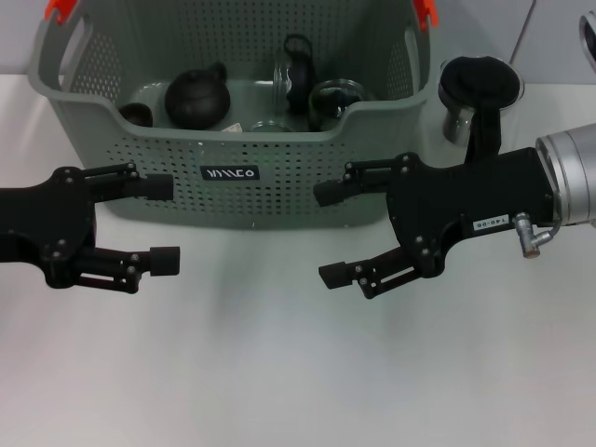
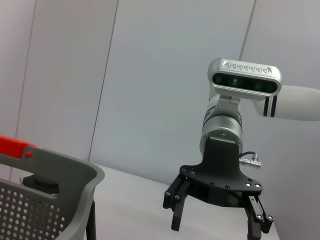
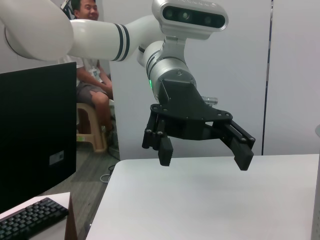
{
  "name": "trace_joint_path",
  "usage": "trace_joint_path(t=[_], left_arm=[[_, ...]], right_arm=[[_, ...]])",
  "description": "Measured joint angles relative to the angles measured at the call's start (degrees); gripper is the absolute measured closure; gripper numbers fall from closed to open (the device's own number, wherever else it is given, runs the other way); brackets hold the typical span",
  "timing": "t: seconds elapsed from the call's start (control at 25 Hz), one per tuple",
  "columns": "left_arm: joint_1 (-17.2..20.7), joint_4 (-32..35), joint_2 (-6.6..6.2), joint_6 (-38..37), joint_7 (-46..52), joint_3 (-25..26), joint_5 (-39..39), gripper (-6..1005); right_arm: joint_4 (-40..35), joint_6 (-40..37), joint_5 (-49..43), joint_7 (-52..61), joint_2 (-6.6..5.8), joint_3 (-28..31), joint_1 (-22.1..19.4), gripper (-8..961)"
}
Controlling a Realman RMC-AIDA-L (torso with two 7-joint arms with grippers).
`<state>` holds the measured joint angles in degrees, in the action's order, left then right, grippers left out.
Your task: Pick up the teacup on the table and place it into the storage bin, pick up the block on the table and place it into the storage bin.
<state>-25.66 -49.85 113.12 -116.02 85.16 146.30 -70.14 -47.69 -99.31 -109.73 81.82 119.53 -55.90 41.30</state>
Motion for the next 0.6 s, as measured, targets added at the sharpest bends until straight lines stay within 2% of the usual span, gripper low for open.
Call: trace_joint_path(t=[0.6], left_arm=[[0.0, 0.0, 0.0, 0.0, 0.0, -0.01, 0.0, 47]], right_arm=[[0.0, 0.0, 0.0, 0.0, 0.0, 0.0, 0.0, 6]])
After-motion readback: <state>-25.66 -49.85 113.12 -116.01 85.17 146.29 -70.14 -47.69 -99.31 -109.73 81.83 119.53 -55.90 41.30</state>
